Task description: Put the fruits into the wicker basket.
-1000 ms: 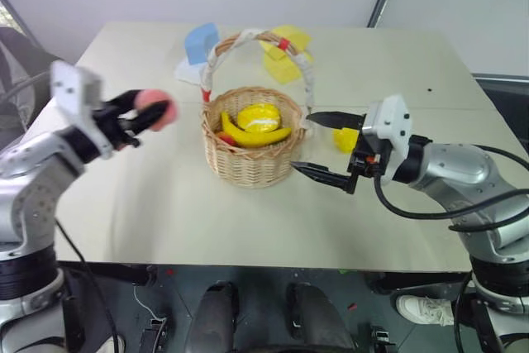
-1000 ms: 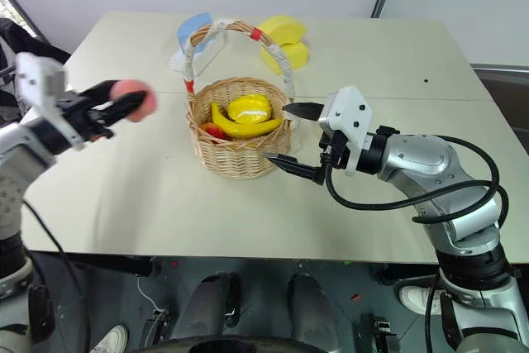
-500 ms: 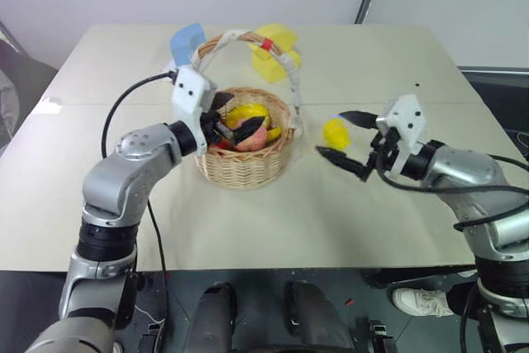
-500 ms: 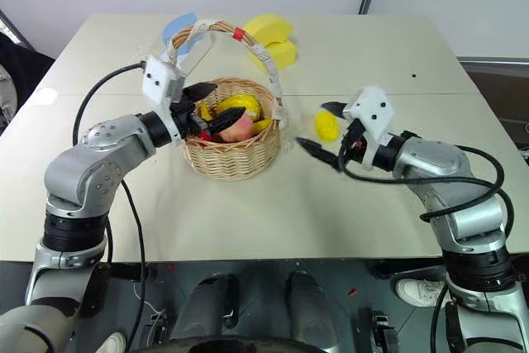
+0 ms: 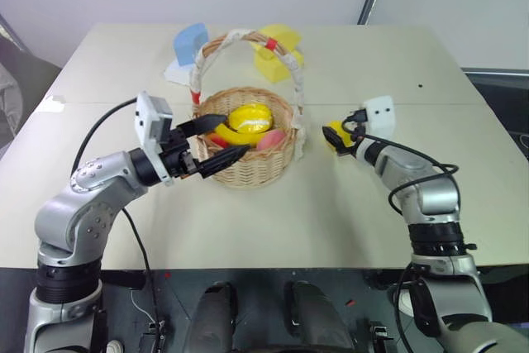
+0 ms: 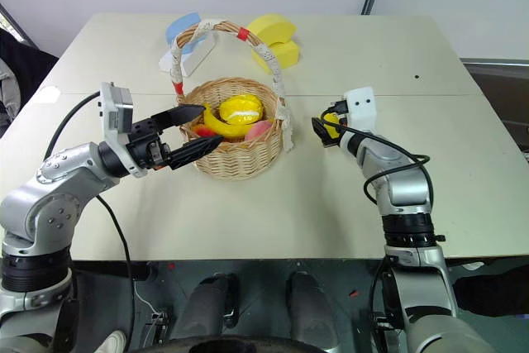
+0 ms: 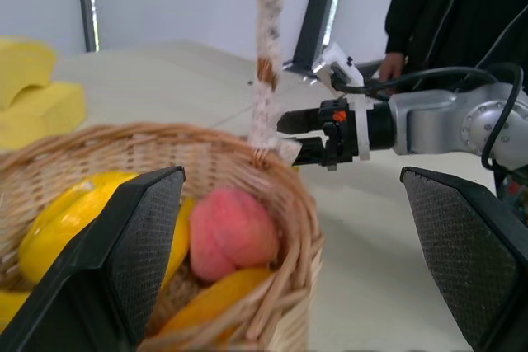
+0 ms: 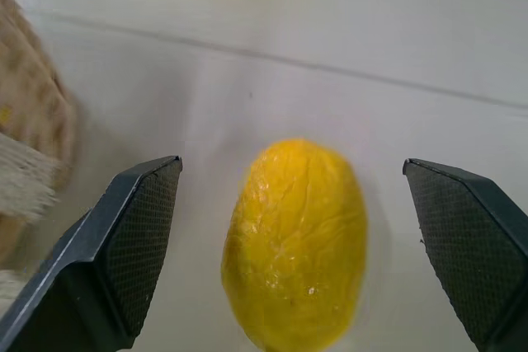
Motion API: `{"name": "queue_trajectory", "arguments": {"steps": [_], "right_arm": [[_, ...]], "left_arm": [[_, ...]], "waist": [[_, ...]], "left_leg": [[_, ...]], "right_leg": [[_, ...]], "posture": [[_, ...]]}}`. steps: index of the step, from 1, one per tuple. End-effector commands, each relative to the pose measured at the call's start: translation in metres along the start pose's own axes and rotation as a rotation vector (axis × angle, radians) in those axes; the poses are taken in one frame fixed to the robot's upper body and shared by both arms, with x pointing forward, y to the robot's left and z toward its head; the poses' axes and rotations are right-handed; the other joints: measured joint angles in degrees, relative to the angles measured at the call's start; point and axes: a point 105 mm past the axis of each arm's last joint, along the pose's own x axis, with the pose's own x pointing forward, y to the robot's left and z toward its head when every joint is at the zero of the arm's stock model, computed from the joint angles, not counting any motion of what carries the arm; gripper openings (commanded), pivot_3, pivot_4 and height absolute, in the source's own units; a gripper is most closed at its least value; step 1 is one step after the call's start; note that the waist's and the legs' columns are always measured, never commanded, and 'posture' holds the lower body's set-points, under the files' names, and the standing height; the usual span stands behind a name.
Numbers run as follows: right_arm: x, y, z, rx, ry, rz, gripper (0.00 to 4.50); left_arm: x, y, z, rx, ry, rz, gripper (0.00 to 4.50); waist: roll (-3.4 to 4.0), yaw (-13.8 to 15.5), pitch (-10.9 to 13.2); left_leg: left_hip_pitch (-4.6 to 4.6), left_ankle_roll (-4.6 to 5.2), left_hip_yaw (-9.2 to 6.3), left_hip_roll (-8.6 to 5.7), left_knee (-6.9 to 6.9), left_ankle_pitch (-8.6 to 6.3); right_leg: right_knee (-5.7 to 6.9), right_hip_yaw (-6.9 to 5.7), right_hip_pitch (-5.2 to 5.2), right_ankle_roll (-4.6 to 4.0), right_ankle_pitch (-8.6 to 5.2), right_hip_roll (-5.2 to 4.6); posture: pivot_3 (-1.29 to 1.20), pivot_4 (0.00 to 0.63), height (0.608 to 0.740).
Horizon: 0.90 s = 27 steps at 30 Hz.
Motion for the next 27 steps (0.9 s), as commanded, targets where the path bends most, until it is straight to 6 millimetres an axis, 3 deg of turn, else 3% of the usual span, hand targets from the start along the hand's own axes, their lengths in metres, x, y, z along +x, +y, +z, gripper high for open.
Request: {"name": "queue_trajectory", "arguments": {"steps": [1, 2, 4, 9, 14, 16, 17, 19, 21, 23, 27], "right_arm": [[0.002, -0.009, 0.007, -0.047, -0.012, -0.063, 4.50], [0.003, -0.010, 0.006, -0.054, -0.011, -0.069, 4.50], [0.004, -0.009, 0.007, -0.038, -0.022, -0.056, 3.94], [-0.005, -0.004, 0.022, -0.065, -0.089, -0.009, 1.89], [-0.038, 0.000, 0.039, -0.280, -0.133, 0.124, 1.89], [-0.058, 0.012, 0.041, -0.400, -0.137, 0.260, 1.89], [-0.066, 0.019, 0.041, -0.434, -0.137, 0.326, 1.89], [-0.100, 0.053, 0.045, -0.478, -0.162, 0.586, 1.89], [-0.119, 0.079, 0.051, -0.457, -0.180, 0.737, 1.89], [-0.119, 0.103, 0.066, -0.415, -0.244, 0.795, 1.89], [-0.097, 0.148, 0.090, -0.373, -0.320, 0.788, 1.89]], "left_arm": [[0.000, -0.008, 0.010, 0.060, -0.025, -0.018, 4.48], [0.000, -0.008, 0.010, 0.060, -0.027, -0.014, 4.48], [-0.001, -0.008, 0.010, 0.062, -0.027, -0.008, 4.50], [-0.005, -0.003, 0.010, 0.067, -0.024, 0.017, 4.50], [-0.025, 0.011, 0.008, 0.075, -0.004, 0.091, 4.50], [-0.033, 0.016, 0.007, 0.077, -0.004, 0.116, 4.50], [-0.036, 0.017, 0.006, 0.079, -0.002, 0.125, 4.50], [-0.047, 0.022, 0.003, 0.081, -0.006, 0.153, 4.50], [-0.052, 0.025, 0.002, 0.077, -0.013, 0.165, 4.50], [-0.053, 0.025, 0.002, 0.076, -0.018, 0.166, 4.50], [-0.050, 0.021, 0.002, 0.077, -0.022, 0.163, 4.50]], "waist": [[0.00, 0.0, 0.0], [0.00, -0.1, 0.0], [0.00, -0.2, 0.0], [0.01, -0.4, 0.0], [0.03, -0.1, 0.0], [0.03, 0.2, 0.0], [-0.01, 0.1, 0.0], [0.05, -0.1, 0.0], [0.05, -0.5, 0.0], [0.01, -1.1, 0.0], [0.00, -1.7, 0.0]], "left_leg": [[0.00, 0.00, 0.00, 0.00, 0.00, 0.00], [0.00, 0.00, 0.01, 0.00, 0.00, 0.00], [0.00, 0.00, 0.00, -0.01, 0.00, 0.00], [0.02, 0.00, -0.01, 0.01, -0.02, 0.00], [0.01, 0.01, -0.01, 0.01, -0.05, 0.00], [-0.01, 0.01, -0.01, 0.00, -0.06, 0.00], [-0.01, 0.02, 0.00, 0.00, -0.06, -0.01], [-0.01, 0.02, 0.01, 0.01, -0.05, -0.01], [0.05, 0.02, 0.03, 0.07, -0.07, -0.02], [0.13, 0.02, 0.03, 0.16, -0.07, -0.02], [0.21, 0.00, -0.03, 0.20, -0.06, -0.01]], "right_leg": [[0.00, 0.00, 0.00, 0.00, 0.00, 0.00], [0.00, 0.00, 0.00, -0.01, 0.00, 0.00], [0.00, 0.00, 0.00, -0.02, -0.01, 0.00], [0.01, 0.00, -0.01, 0.05, 0.03, 0.04], [0.00, 0.00, -0.02, 0.10, 0.05, 0.02], [-0.04, -0.02, -0.03, -0.03, -0.04, -0.02], [-0.06, -0.02, -0.01, -0.01, -0.06, -0.03], [-0.09, -0.02, -0.01, -0.02, -0.07, -0.02], [-0.07, -0.01, -0.01, -0.03, -0.07, 0.01], [-0.03, -0.01, 0.00, -0.07, -0.04, 0.09], [0.01, -0.03, 0.02, -0.26, 0.06, 0.15]], "posture": [[0.00, 0.150, 0.740], [0.00, 0.150, 0.740], [0.00, 0.150, 0.740], [0.00, 0.150, 0.740], [0.00, 0.150, 0.740], [0.00, 0.150, 0.740], [0.00, 0.150, 0.740], [0.00, 0.150, 0.740], [0.00, 0.150, 0.740], [0.00, 0.150, 0.740], [0.00, 0.150, 0.740]]}}
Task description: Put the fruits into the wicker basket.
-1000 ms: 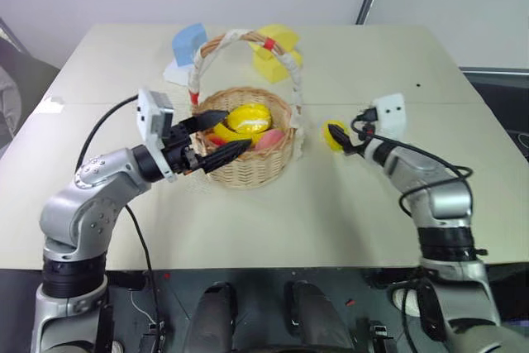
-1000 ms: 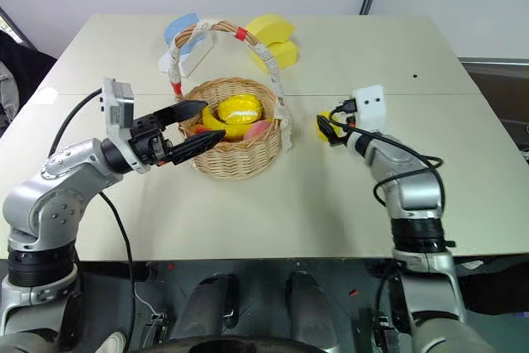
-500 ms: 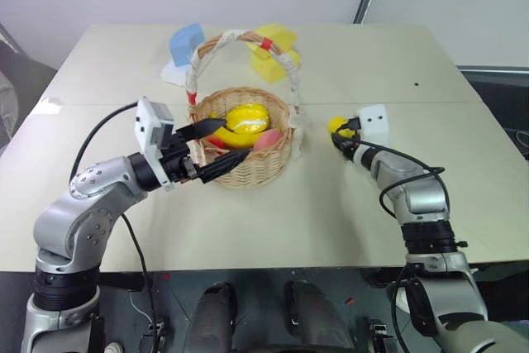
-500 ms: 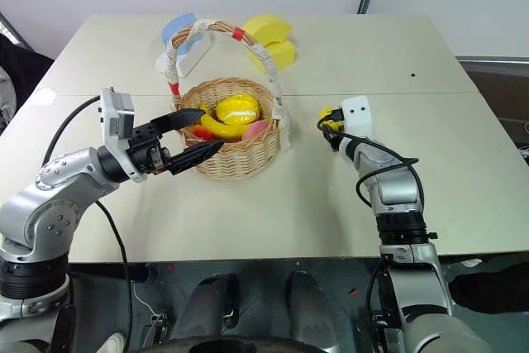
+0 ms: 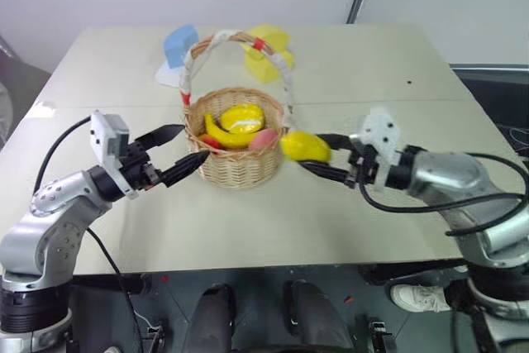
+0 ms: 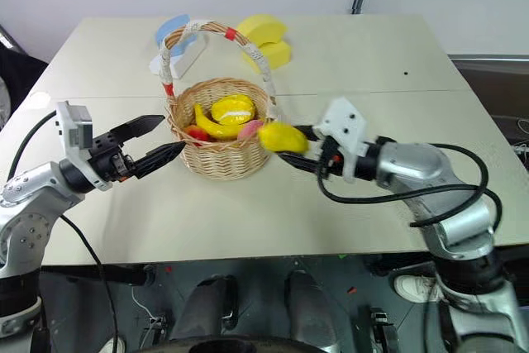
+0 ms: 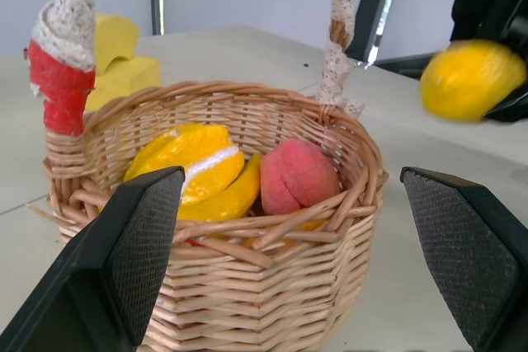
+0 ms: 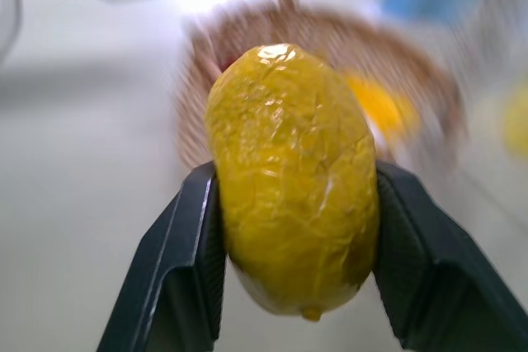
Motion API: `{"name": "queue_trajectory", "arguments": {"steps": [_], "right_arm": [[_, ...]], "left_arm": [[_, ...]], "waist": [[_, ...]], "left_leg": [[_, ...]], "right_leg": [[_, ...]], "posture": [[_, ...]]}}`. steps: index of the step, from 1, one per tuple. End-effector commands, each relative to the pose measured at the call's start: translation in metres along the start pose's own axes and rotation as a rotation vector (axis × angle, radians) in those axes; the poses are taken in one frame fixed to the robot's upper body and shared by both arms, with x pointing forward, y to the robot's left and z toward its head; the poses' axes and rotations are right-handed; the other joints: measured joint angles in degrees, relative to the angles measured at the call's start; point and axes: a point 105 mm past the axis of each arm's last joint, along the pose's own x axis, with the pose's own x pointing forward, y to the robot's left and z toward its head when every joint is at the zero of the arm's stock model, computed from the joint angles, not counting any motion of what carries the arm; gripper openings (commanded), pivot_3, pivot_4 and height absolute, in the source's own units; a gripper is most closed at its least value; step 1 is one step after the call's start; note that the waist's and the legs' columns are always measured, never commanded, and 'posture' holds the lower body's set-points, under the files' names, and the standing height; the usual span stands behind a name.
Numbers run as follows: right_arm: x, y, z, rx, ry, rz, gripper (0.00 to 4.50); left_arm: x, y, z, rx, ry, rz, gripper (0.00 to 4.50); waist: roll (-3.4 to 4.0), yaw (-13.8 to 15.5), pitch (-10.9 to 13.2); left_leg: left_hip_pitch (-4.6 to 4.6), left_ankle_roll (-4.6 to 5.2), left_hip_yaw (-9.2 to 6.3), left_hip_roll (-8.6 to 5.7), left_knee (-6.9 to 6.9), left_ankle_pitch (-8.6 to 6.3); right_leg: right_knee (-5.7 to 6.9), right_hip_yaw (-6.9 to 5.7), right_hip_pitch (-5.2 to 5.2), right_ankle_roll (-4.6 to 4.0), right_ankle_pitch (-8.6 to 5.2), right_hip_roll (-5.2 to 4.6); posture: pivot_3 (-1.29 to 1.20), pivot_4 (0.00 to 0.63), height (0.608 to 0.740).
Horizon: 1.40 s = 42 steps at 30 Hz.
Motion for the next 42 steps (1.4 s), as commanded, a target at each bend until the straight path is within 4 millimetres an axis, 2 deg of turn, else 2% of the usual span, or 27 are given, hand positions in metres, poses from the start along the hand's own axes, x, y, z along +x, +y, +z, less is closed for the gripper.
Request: {"name": "queue_trajectory", "arguments": {"steps": [1, 5, 7, 8, 11, 14, 16, 19, 24, 29, 31, 33, 35, 40, 41, 42], "right_arm": [[0.037, 0.001, 0.013, -0.001, -0.022, -0.049, 1.89], [0.069, -0.015, 0.005, 0.066, 0.018, -0.160, 1.89], [0.075, -0.016, 0.003, 0.049, 0.027, -0.166, 2.82], [0.076, -0.018, 0.003, 0.042, 0.027, -0.175, 3.11], [0.075, -0.014, 0.014, -0.019, -0.022, -0.167, 4.45], [0.056, 0.005, 0.025, -0.046, -0.103, -0.057, 4.45], [0.036, 0.016, 0.025, 0.007, -0.137, 0.031, 4.45], [0.014, 0.017, 0.020, 0.084, -0.143, 0.062, 4.45], [0.003, -0.013, 0.007, 0.158, -0.133, -0.112, 4.45], [0.016, -0.055, -0.021, 0.177, -0.079, -0.361, 4.45], [0.023, -0.061, -0.026, 0.192, -0.087, -0.393, 4.45], [0.027, -0.062, -0.026, 0.222, -0.116, -0.395, 3.94], [0.030, -0.061, -0.024, 0.249, -0.145, -0.381, 3.09], [0.024, -0.060, -0.015, 0.228, -0.189, -0.382, 0.38], [0.020, -0.063, -0.012, 0.218, -0.197, -0.398, 0.14], [0.014, -0.067, -0.010, 0.205, -0.204, -0.419, 0.14]], "left_arm": [[0.001, -0.007, 0.011, 0.046, -0.035, -0.015, 4.50], [0.004, -0.014, 0.013, 0.045, -0.050, -0.026, 4.50], [0.005, -0.017, 0.014, 0.045, -0.059, -0.029, 4.50], [0.006, -0.018, 0.015, 0.045, -0.064, -0.030, 4.50], [0.006, -0.022, 0.016, 0.043, -0.072, -0.032, 4.50], [0.005, -0.024, 0.016, 0.039, -0.076, -0.033, 4.50], [0.005, -0.025, 0.015, 0.033, -0.078, -0.037, 4.50], [0.007, -0.026, 0.014, 0.028, -0.087, -0.051, 4.50], [0.013, -0.027, 0.014, 0.019, -0.093, -0.079, 4.50], [0.020, -0.029, 0.015, 0.016, -0.104, -0.108, 4.50], [0.023, -0.030, 0.015, 0.016, -0.107, -0.116, 4.50], [0.024, -0.032, 0.015, 0.017, -0.113, -0.121, 4.50], [0.025, -0.034, 0.016, 0.018, -0.120, -0.126, 4.50], [0.025, -0.037, 0.014, 0.014, -0.123, -0.126, 4.50], [0.026, -0.037, 0.014, 0.013, -0.123, -0.127, 4.50], [0.026, -0.038, 0.013, 0.012, -0.124, -0.129, 4.50]], "waist": [[0.01, 0.0, 0.0], [0.00, 0.5, 0.0], [-0.01, 0.8, 0.0], [-0.01, 0.9, 0.0], [-0.01, 1.3, 0.0], [-0.01, 1.6, 0.0], [-0.01, 1.7, 0.0], [-0.02, 1.7, 0.0], [-0.02, 1.1, 0.0], [-0.01, 1.2, 0.0], [-0.01, 1.3, 0.0], [-0.01, 1.3, 0.0], [-0.01, 1.5, 0.0], [-0.01, 1.5, 0.0], [0.00, 1.5, 0.0], [0.00, 1.4, 0.0]], "left_leg": [[0.00, 0.00, 0.00, 0.00, -0.01, 0.00], [-0.21, -0.01, 0.01, -0.01, -0.04, 0.01], [-0.28, -0.01, 0.05, -0.08, -0.04, 0.01], [-0.32, -0.01, 0.08, -0.12, -0.04, 0.01], [-0.32, -0.01, 0.20, -0.16, -0.03, 0.01], [-0.30, -0.01, 0.16, -0.15, -0.03, 0.00], [-0.29, -0.01, 0.11, -0.13, -0.04, 0.00], [-0.27, -0.01, 0.07, -0.12, -0.03, 0.00], [-0.14, -0.01, 0.13, -0.09, 0.00, 0.00], [-0.13, -0.01, 0.13, -0.04, -0.02, 0.00], [-0.16, -0.01, 0.15, -0.05, -0.03, 0.01], [-0.20, 0.00, 0.14, -0.05, -0.03, 0.01], [-0.23, 0.00, 0.14, -0.05, -0.03, 0.01], [-0.24, -0.01, 0.15, -0.08, -0.02, 0.01], [-0.24, 0.00, 0.15, -0.08, -0.02, 0.01], [-0.24, 0.00, 0.16, -0.08, -0.02, 0.01]], "right_leg": [[0.00, 0.00, -0.01, 0.00, 0.00, 0.00], [0.00, -0.04, -0.15, 0.01, -0.01, -0.09], [-0.03, -0.04, -0.17, 0.02, -0.01, -0.21], [-0.08, -0.04, -0.17, 0.03, -0.01, -0.26], [-0.12, 0.01, -0.18, 0.04, 0.00, -0.34], [-0.11, -0.01, -0.18, 0.04, 0.00, -0.29], [-0.10, -0.03, -0.15, 0.05, -0.01, -0.25], [-0.12, -0.05, -0.09, 0.05, -0.03, -0.24], [-0.08, 0.00, -0.09, 0.03, -0.02, -0.15], [-0.08, 0.01, -0.10, 0.02, -0.03, -0.07], [-0.07, 0.02, -0.14, 0.03, -0.02, -0.08], [-0.07, 0.01, -0.16, 0.04, -0.02, -0.07], [-0.07, 0.01, -0.16, 0.06, -0.01, -0.08], [-0.07, 0.01, -0.15, 0.07, -0.01, -0.14], [-0.08, 0.01, -0.15, 0.07, -0.01, -0.14], [-0.07, 0.01, -0.15, 0.07, -0.01, -0.14]], "posture": [[0.00, 0.150, 0.740], [0.00, 0.150, 0.740], [0.00, 0.150, 0.740], [0.00, 0.150, 0.740], [0.00, 0.150, 0.740], [0.00, 0.150, 0.740], [0.00, 0.150, 0.740], [0.00, 0.150, 0.740], [0.00, 0.150, 0.740], [0.00, 0.150, 0.740], [0.00, 0.150, 0.740], [0.00, 0.150, 0.740], [0.00, 0.150, 0.740], [0.00, 0.150, 0.740], [0.00, 0.150, 0.740], [0.00, 0.150, 0.740]]}}
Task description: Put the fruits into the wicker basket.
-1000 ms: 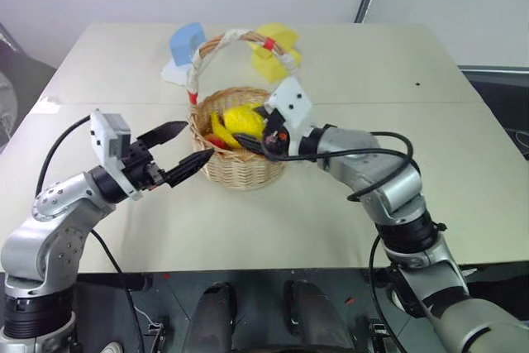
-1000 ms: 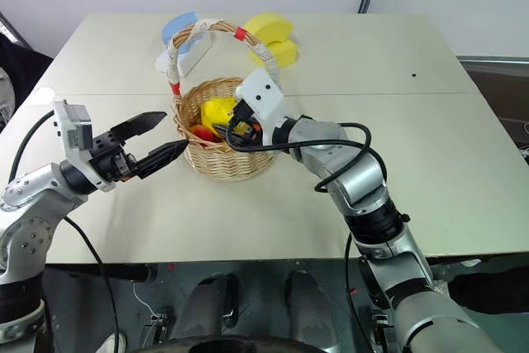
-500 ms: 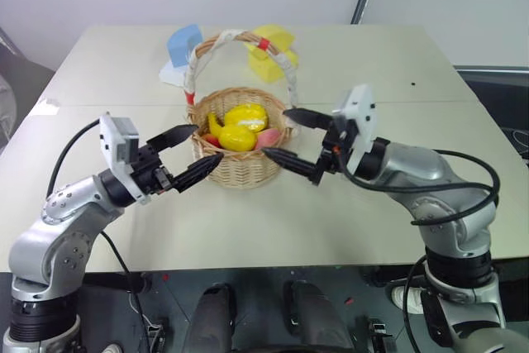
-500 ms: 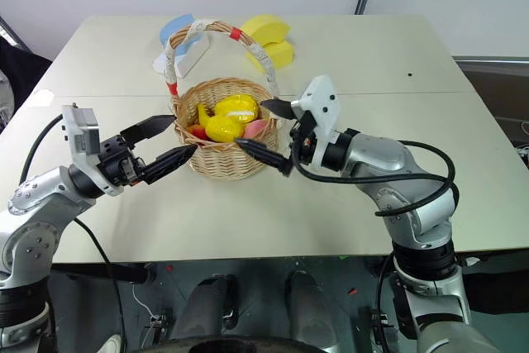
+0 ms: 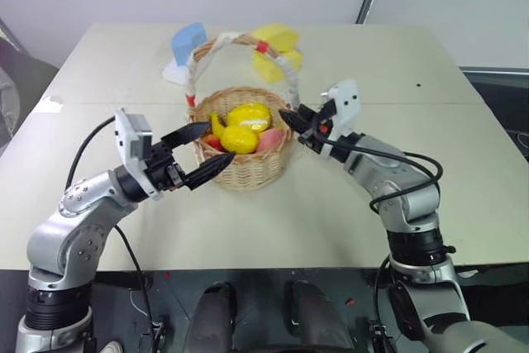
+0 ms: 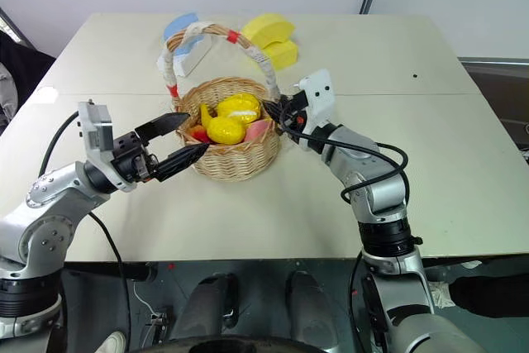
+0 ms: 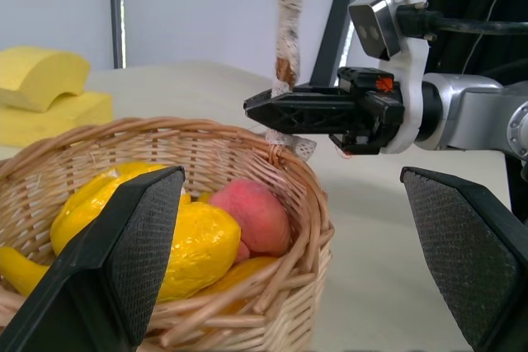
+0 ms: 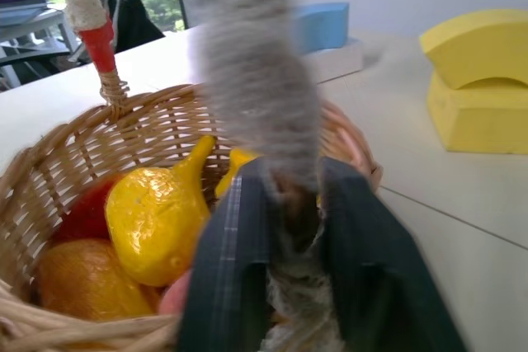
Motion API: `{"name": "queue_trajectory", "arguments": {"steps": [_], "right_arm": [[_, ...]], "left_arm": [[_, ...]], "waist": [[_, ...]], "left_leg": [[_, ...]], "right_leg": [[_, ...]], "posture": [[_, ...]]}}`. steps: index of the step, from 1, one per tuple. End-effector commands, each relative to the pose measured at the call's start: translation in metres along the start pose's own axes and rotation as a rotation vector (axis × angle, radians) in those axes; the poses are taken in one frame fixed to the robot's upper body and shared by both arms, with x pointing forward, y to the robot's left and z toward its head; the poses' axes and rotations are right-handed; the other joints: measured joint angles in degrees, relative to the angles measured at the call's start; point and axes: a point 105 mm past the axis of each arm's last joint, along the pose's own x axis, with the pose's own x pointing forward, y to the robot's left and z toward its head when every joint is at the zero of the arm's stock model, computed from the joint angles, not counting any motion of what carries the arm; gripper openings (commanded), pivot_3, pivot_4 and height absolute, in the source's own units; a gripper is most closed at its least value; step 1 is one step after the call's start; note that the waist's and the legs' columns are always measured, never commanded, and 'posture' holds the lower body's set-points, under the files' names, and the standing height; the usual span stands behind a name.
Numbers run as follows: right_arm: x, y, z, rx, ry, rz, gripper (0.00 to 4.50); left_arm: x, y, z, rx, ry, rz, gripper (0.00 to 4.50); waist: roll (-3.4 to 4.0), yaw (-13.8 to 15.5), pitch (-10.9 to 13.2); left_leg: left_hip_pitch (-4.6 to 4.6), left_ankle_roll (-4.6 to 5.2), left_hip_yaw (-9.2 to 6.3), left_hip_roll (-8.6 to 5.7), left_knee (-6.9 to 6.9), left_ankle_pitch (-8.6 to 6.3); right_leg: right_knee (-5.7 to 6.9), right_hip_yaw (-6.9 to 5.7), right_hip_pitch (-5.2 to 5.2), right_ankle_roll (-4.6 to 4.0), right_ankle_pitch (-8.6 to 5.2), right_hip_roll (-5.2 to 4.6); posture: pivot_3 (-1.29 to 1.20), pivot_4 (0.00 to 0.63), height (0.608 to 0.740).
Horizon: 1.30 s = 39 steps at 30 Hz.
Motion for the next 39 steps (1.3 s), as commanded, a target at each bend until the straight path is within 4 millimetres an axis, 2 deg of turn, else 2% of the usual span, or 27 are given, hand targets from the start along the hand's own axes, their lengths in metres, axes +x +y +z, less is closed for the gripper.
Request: {"name": "queue_trajectory", "arguments": {"steps": [1, 7, 10, 12, 15, 18, 21, 23, 24, 29, 32, 35, 36, 39], "right_arm": [[-0.013, -0.011, 0.038, -0.070, -0.134, -0.039, 0.14], [-0.053, -0.085, 0.061, -0.157, -0.193, -0.384, 0.14], [-0.087, -0.138, 0.063, -0.207, -0.165, -0.660, 0.14], [-0.109, -0.165, 0.060, -0.217, -0.146, -0.810, 0.14], [-0.125, -0.186, 0.053, -0.208, -0.131, -0.909, 0.14], [-0.133, -0.197, 0.045, -0.200, -0.118, -0.954, 0.14], [-0.138, -0.202, 0.040, -0.184, -0.115, -0.962, 0.14], [-0.142, -0.201, 0.042, -0.171, -0.125, -0.952, 1.20], [-0.144, -0.200, 0.042, -0.170, -0.128, -0.950, 1.50], [-0.162, -0.188, 0.051, -0.214, -0.140, -0.920, 4.12], [-0.174, -0.175, 0.046, -0.231, -0.103, -0.849, 4.12], [-0.171, -0.154, 0.032, -0.246, -0.020, -0.706, 4.12], [-0.167, -0.145, 0.026, -0.250, 0.012, -0.638, 4.12], [-0.143, -0.094, -0.003, -0.276, 0.136, -0.301, 4.12]], "left_arm": [[0.002, -0.007, 0.008, 0.042, -0.032, -0.019, 4.50], [0.008, -0.008, 0.008, 0.035, -0.041, -0.047, 4.50], [0.014, -0.009, 0.008, 0.033, -0.052, -0.068, 4.50], [0.020, -0.009, 0.009, 0.030, -0.063, -0.080, 4.50], [0.029, -0.014, 0.008, 0.023, -0.076, -0.110, 4.50], [0.036, -0.018, 0.008, 0.017, -0.089, -0.135, 4.50], [0.038, -0.020, 0.007, 0.016, -0.091, -0.144, 4.50], [0.038, -0.021, 0.007, 0.011, -0.091, -0.150, 4.50], [0.037, -0.021, 0.006, 0.009, -0.089, -0.152, 4.50], [0.038, -0.018, 0.003, -0.001, -0.079, -0.161, 4.50], [0.036, -0.008, 0.001, -0.004, -0.070, -0.127, 4.50], [0.028, 0.004, -0.004, -0.004, -0.039, -0.070, 4.50], [0.025, 0.009, -0.006, 0.002, -0.027, -0.042, 4.50], [0.013, 0.028, -0.016, 0.032, 0.030, 0.088, 4.50]], "waist": [[0.00, 0.0, 0.0], [0.01, 0.3, 0.0], [0.00, 0.3, 0.0], [0.00, 0.2, 0.0], [0.02, 0.0, 0.0], [0.06, -0.9, 0.0], [0.10, -1.5, 0.0], [0.12, -1.5, 0.0], [0.12, -1.5, 0.0], [0.12, -1.1, 0.0], [0.13, -0.7, 0.0], [0.14, -0.8, 0.0], [0.16, -1.1, 0.0], [0.20, -1.6, 0.0]], "left_leg": [[0.00, 0.00, -0.01, 0.00, 0.00, 0.00], [-0.02, 0.00, -0.01, -0.05, 0.01, 0.00], [-0.01, 0.00, 0.01, -0.07, 0.01, 0.00], [-0.01, 0.00, 0.01, -0.08, 0.01, 0.00], [-0.01, 0.00, 0.01, -0.08, -0.01, 0.00], [0.02, 0.01, 0.03, -0.07, -0.04, 0.00], [0.04, 0.02, -0.02, -0.06, -0.06, 0.00], [0.04, 0.02, -0.04, -0.06, -0.06, 0.00], [0.04, 0.02, -0.05, -0.06, -0.06, 0.00], [0.02, 0.02, -0.06, -0.07, -0.05, 0.00], [0.01, 0.02, -0.06, -0.09, -0.04, 0.00], [0.02, 0.02, -0.04, -0.09, -0.03, 0.00], [0.04, 0.02, -0.06, -0.08, -0.02, 0.00], [0.10, 0.02, -0.06, -0.05, -0.04, 0.00]], "right_leg": [[0.00, 0.00, 0.00, 0.00, 0.00, 0.01], [-0.03, 0.00, 0.01, -0.01, -0.01, -0.03], [-0.04, 0.01, 0.02, -0.01, -0.01, -0.04], [-0.04, 0.01, 0.03, -0.01, -0.01, -0.04], [-0.05, 0.03, 0.02, 0.00, -0.01, -0.02], [-0.03, 0.10, 0.01, 0.02, -0.01, 0.04], [0.02, 0.11, 0.01, 0.17, 0.06, 0.08], [0.02, 0.11, 0.01, 0.18, 0.07, 0.10], [0.02, 0.11, 0.01, 0.19, 0.07, 0.10], [0.01, 0.11, 0.03, 0.23, 0.02, 0.08], [0.00, 0.11, 0.05, 0.23, -0.01, 0.05], [0.00, 0.11, 0.06, 0.15, -0.07, 0.04], [0.00, 0.11, 0.07, 0.14, -0.07, 0.06], [0.02, 0.12, 0.09, 0.14, -0.08, 0.08]], "posture": [[0.00, 0.150, 0.740], [0.00, 0.150, 0.740], [0.00, 0.150, 0.740], [0.00, 0.150, 0.740], [0.00, 0.150, 0.740], [0.00, 0.150, 0.740], [0.00, 0.150, 0.740], [0.00, 0.150, 0.740], [0.00, 0.150, 0.740], [0.00, 0.150, 0.740], [0.00, 0.150, 0.740], [0.00, 0.150, 0.740], [0.00, 0.150, 0.740], [0.00, 0.150, 0.740]]}}
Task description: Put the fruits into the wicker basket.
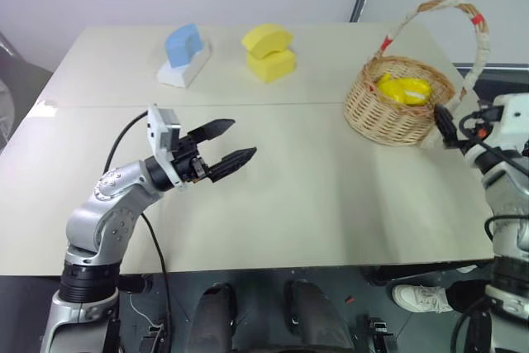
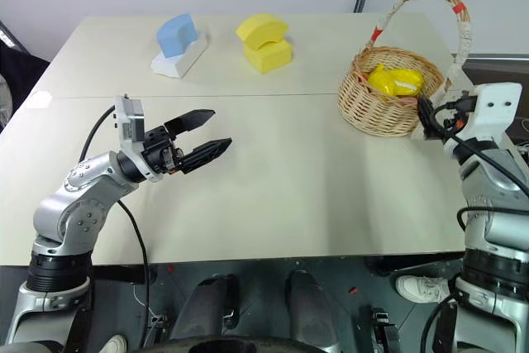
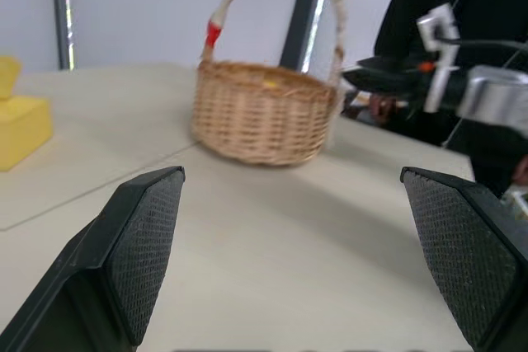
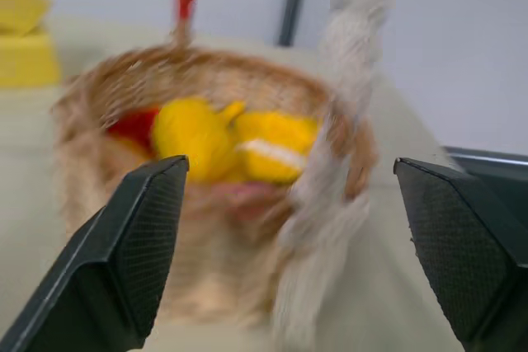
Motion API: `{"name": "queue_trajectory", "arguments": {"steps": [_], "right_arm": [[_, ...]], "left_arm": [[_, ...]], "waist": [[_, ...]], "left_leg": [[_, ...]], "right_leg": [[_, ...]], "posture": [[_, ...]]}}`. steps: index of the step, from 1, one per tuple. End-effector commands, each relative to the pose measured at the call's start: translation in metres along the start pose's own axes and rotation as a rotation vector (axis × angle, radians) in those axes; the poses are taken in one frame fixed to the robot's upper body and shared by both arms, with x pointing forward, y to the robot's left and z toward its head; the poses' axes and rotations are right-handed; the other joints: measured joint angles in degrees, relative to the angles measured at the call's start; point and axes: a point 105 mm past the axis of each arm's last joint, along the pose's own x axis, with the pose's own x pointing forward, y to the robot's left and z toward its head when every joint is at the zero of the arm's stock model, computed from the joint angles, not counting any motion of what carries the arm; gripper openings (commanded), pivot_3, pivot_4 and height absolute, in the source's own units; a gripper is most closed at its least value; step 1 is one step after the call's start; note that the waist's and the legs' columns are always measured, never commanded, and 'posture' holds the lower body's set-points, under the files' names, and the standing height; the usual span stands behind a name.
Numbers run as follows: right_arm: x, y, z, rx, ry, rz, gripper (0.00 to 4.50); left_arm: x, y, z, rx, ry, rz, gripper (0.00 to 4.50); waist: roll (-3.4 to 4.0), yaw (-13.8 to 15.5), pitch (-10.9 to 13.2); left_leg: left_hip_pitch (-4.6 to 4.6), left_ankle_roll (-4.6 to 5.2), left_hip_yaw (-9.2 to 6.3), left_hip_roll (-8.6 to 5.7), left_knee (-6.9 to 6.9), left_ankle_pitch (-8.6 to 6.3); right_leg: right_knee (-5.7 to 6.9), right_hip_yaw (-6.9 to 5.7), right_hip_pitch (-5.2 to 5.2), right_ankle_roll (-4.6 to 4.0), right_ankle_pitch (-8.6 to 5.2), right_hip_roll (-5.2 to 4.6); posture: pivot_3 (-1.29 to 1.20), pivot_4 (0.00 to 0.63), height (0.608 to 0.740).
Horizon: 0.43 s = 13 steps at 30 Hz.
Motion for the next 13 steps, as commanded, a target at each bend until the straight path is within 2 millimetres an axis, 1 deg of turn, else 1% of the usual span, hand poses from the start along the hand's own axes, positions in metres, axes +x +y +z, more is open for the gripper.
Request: {"name": "queue_trajectory", "arguments": {"steps": [1, 3, 4, 5, 8, 11, 13], "right_arm": [[-0.006, 0.070, 0.008, -0.076, -0.018, 0.375, 4.12], [-0.008, 0.108, 0.004, -0.074, -0.035, 0.544, 4.12], [-0.008, 0.122, 0.001, -0.069, -0.040, 0.606, 4.12], [-0.007, 0.131, -0.001, -0.060, -0.044, 0.645, 4.12], [-0.001, 0.141, -0.003, -0.051, -0.050, 0.692, 4.12], [0.006, 0.143, -0.003, -0.049, -0.060, 0.704, 4.12], [0.014, 0.145, -0.005, -0.047, -0.066, 0.716, 4.12]], "left_arm": [[-0.021, 0.023, -0.004, 0.071, 0.056, 0.168, 4.50], [-0.034, 0.029, -0.012, 0.096, 0.102, 0.240, 4.50], [-0.039, 0.032, -0.016, 0.106, 0.125, 0.283, 4.50], [-0.043, 0.034, -0.019, 0.112, 0.141, 0.317, 4.50], [-0.049, 0.036, -0.024, 0.123, 0.159, 0.374, 4.50], [-0.054, 0.034, -0.026, 0.124, 0.157, 0.398, 4.50], [-0.061, 0.031, -0.028, 0.121, 0.154, 0.414, 4.50]], "waist": [[0.02, -0.3, 0.0], [0.02, -0.7, 0.0], [0.02, -0.8, 0.0], [0.01, -0.6, 0.0], [0.01, 0.3, 0.0], [-0.05, 1.0, 0.0], [-0.06, 1.2, 0.0]], "left_leg": [[0.04, 0.00, 0.00, 0.03, 0.00, 0.00], [0.14, 0.01, -0.02, 0.04, -0.03, -0.01], [0.16, 0.01, -0.04, 0.05, -0.04, -0.01], [0.16, 0.01, -0.05, 0.06, -0.05, -0.01], [0.08, 0.00, -0.06, 0.01, 0.00, -0.01], [0.00, 0.00, -0.01, -0.07, 0.07, -0.01], [0.00, -0.01, 0.04, -0.07, 0.08, -0.02]], "right_leg": [[0.00, 0.00, 0.01, 0.00, 0.00, 0.03], [0.04, 0.04, 0.01, -0.01, 0.01, 0.09], [0.05, 0.04, 0.01, -0.02, 0.01, 0.10], [0.05, 0.04, 0.01, -0.03, 0.00, 0.10], [0.04, 0.03, 0.02, -0.03, 0.00, 0.02], [-0.04, 0.03, 0.02, -0.04, -0.01, -0.15], [-0.09, 0.03, 0.02, -0.04, 0.00, -0.17]], "posture": [[0.00, 0.150, 0.740], [0.00, 0.150, 0.740], [0.00, 0.150, 0.740], [0.00, 0.150, 0.740], [0.00, 0.150, 0.740], [0.00, 0.150, 0.740], [0.00, 0.150, 0.740]]}}
